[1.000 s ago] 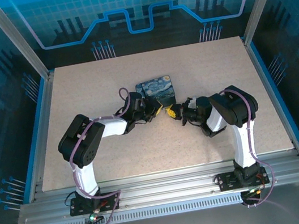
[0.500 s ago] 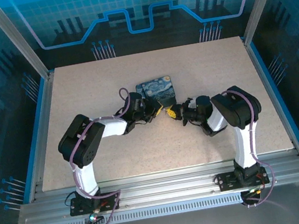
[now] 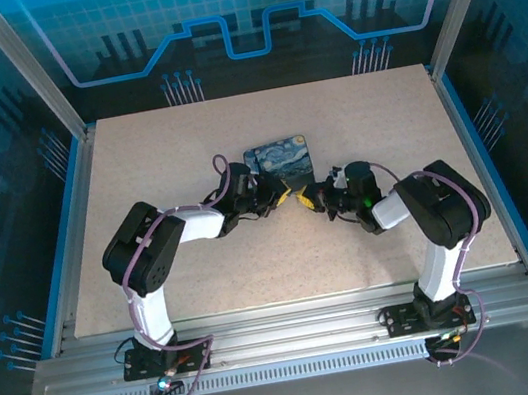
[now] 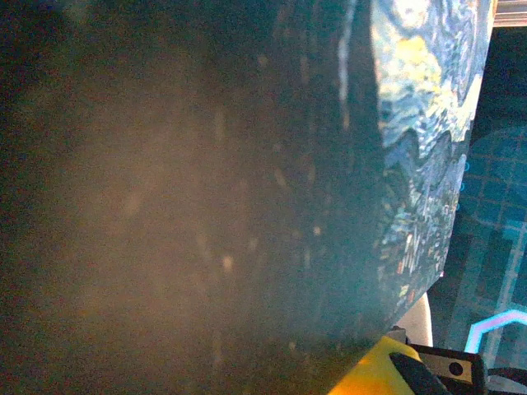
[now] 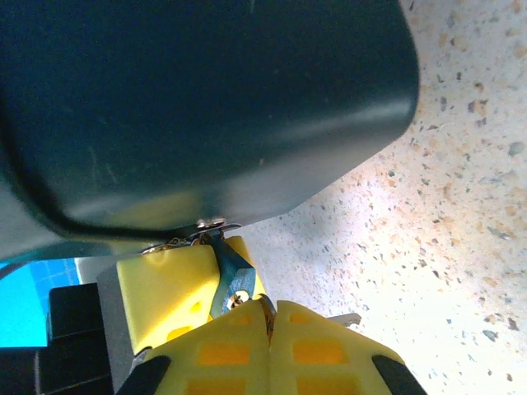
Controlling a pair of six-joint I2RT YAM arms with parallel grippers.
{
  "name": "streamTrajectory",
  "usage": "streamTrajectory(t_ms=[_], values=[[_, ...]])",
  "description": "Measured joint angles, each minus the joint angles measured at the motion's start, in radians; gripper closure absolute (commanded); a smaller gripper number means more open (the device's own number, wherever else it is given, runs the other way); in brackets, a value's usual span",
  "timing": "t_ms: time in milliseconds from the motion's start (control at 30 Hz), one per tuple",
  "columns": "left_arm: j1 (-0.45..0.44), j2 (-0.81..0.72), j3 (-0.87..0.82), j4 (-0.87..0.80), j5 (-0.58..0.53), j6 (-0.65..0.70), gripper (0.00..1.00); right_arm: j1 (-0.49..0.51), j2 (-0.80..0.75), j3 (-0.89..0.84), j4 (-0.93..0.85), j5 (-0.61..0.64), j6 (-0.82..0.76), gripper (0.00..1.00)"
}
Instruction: Unlock the padlock with the key
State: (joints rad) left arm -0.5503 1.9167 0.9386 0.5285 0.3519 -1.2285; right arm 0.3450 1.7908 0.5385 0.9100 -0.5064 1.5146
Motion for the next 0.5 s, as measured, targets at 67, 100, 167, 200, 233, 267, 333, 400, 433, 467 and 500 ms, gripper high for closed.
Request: streamTrajectory(t_ms=[67, 100, 167, 200, 233, 267, 333, 400, 433, 467, 500], values=[[0.000, 0.000, 0.000, 0.000, 0.000, 0.000, 1.00, 0.009, -0.014, 0.000, -0.022, 0.020, -0.032, 1.00], [0.000, 0.000, 0.000, 0.000, 0.000, -0.001, 1.00, 0.012, -0.023, 0.000, -0.034, 0.029, -0.044, 1.00], [0.000, 0.000, -0.002, 0.004, 0.002, -0.003, 1.00, 0.014, -0.039, -0.001, -0.055, 0.041, -0.063, 1.00], [0.000, 0.000, -0.003, 0.009, 0.005, -0.003, 1.00, 0.014, -0.045, -0.003, -0.060, 0.044, -0.069, 1.00], [0.000, 0.000, -0.006, 0.018, 0.010, -0.004, 1.00, 0.014, -0.054, -0.007, -0.067, 0.047, -0.077, 1.00], [0.000, 0.000, -0.008, 0.024, 0.018, -0.004, 1.00, 0.014, -0.067, -0.013, -0.080, 0.048, -0.087, 1.00], [0.000, 0.000, -0.011, 0.031, 0.039, -0.004, 1.00, 0.014, -0.093, -0.026, -0.100, 0.051, -0.103, 1.00], [0.000, 0.000, -0.011, 0.037, 0.065, -0.004, 1.00, 0.011, -0.123, -0.047, -0.108, 0.050, -0.117, 1.00], [0.000, 0.000, -0.011, 0.039, 0.079, -0.004, 1.00, 0.007, -0.137, -0.059, -0.110, 0.045, -0.124, 1.00], [0.000, 0.000, -0.011, 0.043, 0.096, -0.005, 1.00, 0.002, -0.151, -0.069, -0.110, 0.038, -0.130, 1.00], [0.000, 0.000, -0.011, 0.046, 0.108, -0.005, 1.00, -0.001, -0.162, -0.078, -0.111, 0.032, -0.137, 1.00]])
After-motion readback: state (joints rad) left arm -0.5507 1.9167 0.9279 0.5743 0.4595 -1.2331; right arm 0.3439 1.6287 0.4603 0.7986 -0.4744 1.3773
